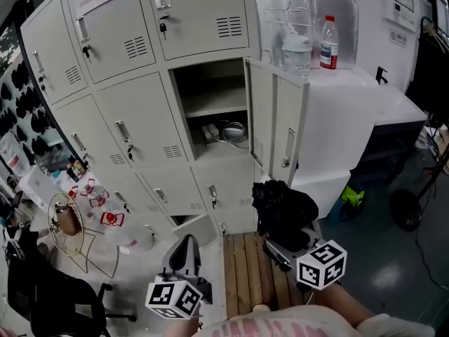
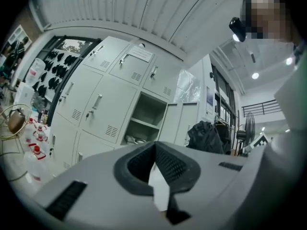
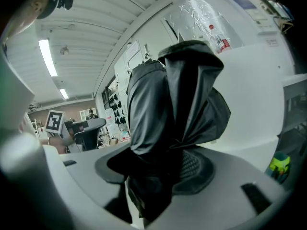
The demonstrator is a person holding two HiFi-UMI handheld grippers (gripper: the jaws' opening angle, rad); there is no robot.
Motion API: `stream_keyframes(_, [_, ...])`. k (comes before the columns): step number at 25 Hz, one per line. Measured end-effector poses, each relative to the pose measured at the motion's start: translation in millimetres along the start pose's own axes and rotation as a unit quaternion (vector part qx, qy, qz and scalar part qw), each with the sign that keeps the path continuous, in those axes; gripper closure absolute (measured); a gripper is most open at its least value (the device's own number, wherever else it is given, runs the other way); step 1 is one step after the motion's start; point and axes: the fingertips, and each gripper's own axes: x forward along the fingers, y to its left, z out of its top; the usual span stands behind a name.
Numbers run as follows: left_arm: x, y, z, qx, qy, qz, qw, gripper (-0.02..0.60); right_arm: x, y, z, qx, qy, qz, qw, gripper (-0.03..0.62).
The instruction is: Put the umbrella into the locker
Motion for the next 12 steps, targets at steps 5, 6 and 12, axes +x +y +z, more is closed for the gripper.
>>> stream_keyframes(5, [38.9, -2.4, -7.3, -0.013, -0.002, -0.010, 0.9999, 0.580, 28.1, -14.1, 4.9, -0.015, 0.018, 0.019, 1.000, 0.361])
stream_keyframes(6, [45.8, -5.0, -10.4, -0.020, 0.003, -0.019, 0.9996, 0.580, 33.8, -17.1, 4.6, -0.017, 0.025, 0.019, 0.999, 0.361])
stream_keyframes(12, [78.1, 16.4, -2.8, -0.005, 0.013, -0.005, 0.9999, 0.581, 78.6, -22.9, 27.0, -0.008, 0.029, 0.034, 0.999, 0.361])
